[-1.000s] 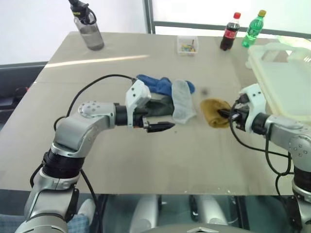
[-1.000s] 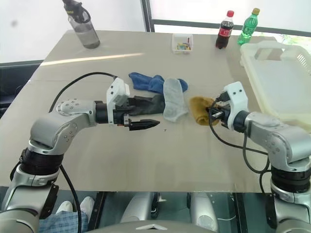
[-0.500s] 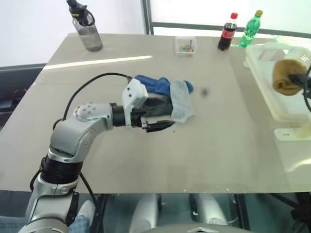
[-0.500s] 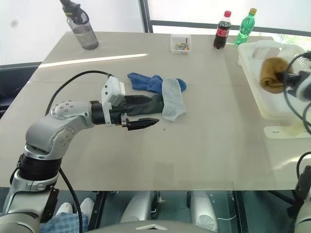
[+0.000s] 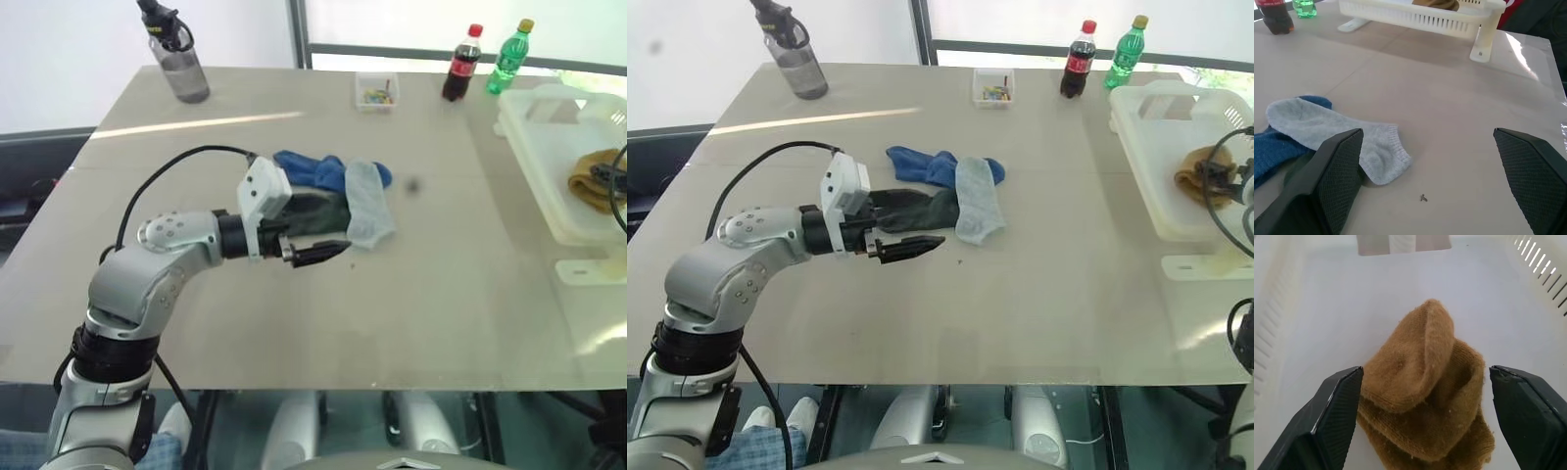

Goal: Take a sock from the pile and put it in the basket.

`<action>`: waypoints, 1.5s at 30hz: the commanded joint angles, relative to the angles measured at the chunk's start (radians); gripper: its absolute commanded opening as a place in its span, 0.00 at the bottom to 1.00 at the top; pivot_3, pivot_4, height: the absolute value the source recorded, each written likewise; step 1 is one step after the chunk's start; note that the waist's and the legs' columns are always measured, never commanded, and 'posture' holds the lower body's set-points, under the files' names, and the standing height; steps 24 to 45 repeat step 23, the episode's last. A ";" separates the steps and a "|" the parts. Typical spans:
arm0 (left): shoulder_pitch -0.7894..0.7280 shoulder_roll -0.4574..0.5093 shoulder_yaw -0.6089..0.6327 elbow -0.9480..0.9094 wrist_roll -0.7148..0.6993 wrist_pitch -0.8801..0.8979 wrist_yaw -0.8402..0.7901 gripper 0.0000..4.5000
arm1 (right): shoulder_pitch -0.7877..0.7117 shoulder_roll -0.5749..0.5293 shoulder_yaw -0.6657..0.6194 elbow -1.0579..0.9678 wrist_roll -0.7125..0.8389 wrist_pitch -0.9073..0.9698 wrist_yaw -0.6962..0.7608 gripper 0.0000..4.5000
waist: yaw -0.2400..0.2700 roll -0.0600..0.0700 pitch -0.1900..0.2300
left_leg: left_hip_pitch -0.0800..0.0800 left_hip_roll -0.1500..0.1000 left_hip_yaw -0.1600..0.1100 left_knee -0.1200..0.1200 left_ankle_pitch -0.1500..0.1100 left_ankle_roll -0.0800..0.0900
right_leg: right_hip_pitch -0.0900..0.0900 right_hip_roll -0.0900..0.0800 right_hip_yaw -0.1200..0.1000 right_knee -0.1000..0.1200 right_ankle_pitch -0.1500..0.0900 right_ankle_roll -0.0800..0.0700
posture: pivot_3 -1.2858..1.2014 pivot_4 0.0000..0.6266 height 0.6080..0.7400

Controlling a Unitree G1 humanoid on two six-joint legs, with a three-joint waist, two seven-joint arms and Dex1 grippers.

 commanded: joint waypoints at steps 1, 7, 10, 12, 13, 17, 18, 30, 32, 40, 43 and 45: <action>0.002 -0.003 0.046 -0.052 -0.047 0.017 0.021 1.00 | 0.018 -0.087 0.029 -0.070 -0.049 -0.056 0.074 0.89 | 0.002 0.001 0.001 | 0.000 0.000 0.000 0.000 0.000 0.000 | 0.000 0.000 0.000 0.000 0.000 0.000 | 0.52 0.24 1.00; 0.051 0.027 0.070 -0.066 -0.054 0.052 0.063 1.00 | 0.245 -0.114 -0.025 -0.470 0.083 -0.041 0.347 0.89 | -0.006 0.002 0.001 | 0.001 0.001 0.000 0.000 0.000 0.000 | 0.000 0.000 0.000 0.001 0.000 0.000 | 0.52 0.24 1.00; 0.132 0.045 0.104 -0.082 -0.058 0.029 0.057 1.00 | 0.512 -0.070 -0.107 -0.813 0.228 0.026 0.441 0.89 | -0.001 0.002 0.000 | 0.003 0.002 -0.001 0.001 0.000 0.000 | 0.001 0.001 -0.001 0.003 0.000 0.000 | 0.52 0.24 1.00; 0.199 0.054 0.132 -0.100 -0.057 0.006 0.050 1.00 | 0.655 -0.005 -0.191 -1.006 0.367 0.097 0.463 0.89 | 0.000 0.002 0.000 | 0.003 0.002 -0.003 0.001 0.000 0.000 | 0.001 0.001 -0.002 0.004 0.000 0.000 | 0.52 0.24 1.00; 0.234 0.055 0.151 -0.110 -0.059 -0.002 0.053 1.00 | 0.715 0.024 -0.225 -1.082 0.418 0.131 0.456 0.89 | 0.002 0.003 0.000 | 0.004 0.002 -0.003 0.001 0.000 0.000 | 0.002 0.001 -0.002 0.004 0.000 0.000 | 0.52 0.24 1.00; 0.436 0.050 0.271 -0.177 -0.081 -0.035 0.051 1.00 | 0.945 0.109 -0.310 -1.283 0.540 0.181 0.456 0.89 | 0.004 0.002 0.001 | 0.011 0.002 -0.002 0.002 0.000 0.000 | 0.011 0.000 -0.001 0.002 0.000 0.000 | 0.52 0.24 1.00; 0.485 0.048 0.298 -0.190 -0.078 -0.052 0.048 1.00 | 0.986 0.117 -0.321 -1.300 0.546 0.172 0.464 0.89 | 0.004 0.002 0.000 | 0.015 0.002 -0.002 0.002 0.000 0.000 | 0.015 -0.001 -0.001 0.001 -0.001 0.000 | 0.52 0.24 1.00; 0.646 0.044 0.381 -0.219 -0.067 -0.116 0.038 1.00 | 1.091 0.117 -0.351 -1.317 0.565 0.115 0.527 0.89 | 0.004 0.002 0.000 | 0.016 0.004 -0.001 0.008 0.000 0.000 | 0.017 -0.001 -0.001 0.002 -0.004 0.000 | 0.52 0.24 1.00; 0.646 0.044 0.381 -0.219 -0.067 -0.116 0.038 1.00 | 1.091 0.117 -0.351 -1.317 0.565 0.115 0.527 0.89 | 0.004 0.002 0.000 | 0.016 0.004 -0.001 0.008 0.000 0.000 | 0.017 -0.001 -0.001 0.002 -0.004 0.000 | 0.52 0.24 1.00; 0.646 0.044 0.381 -0.219 -0.067 -0.116 0.038 1.00 | 1.091 0.117 -0.351 -1.317 0.565 0.115 0.527 0.89 | 0.004 0.002 0.000 | 0.016 0.004 -0.001 0.008 0.000 0.000 | 0.017 -0.001 -0.001 0.002 -0.004 0.000 | 0.52 0.24 1.00; 0.646 0.044 0.381 -0.219 -0.067 -0.116 0.038 1.00 | 1.091 0.117 -0.351 -1.317 0.565 0.115 0.527 0.89 | 0.004 0.002 0.000 | 0.016 0.004 -0.001 0.008 0.000 0.000 | 0.017 -0.001 -0.001 0.002 -0.004 0.000 | 0.52 0.24 1.00; 0.646 0.044 0.381 -0.219 -0.067 -0.116 0.038 1.00 | 1.091 0.117 -0.351 -1.317 0.565 0.115 0.527 0.89 | 0.004 0.002 0.000 | 0.016 0.004 -0.001 0.008 0.000 0.000 | 0.017 -0.001 -0.001 0.002 -0.004 0.000 | 0.52 0.24 1.00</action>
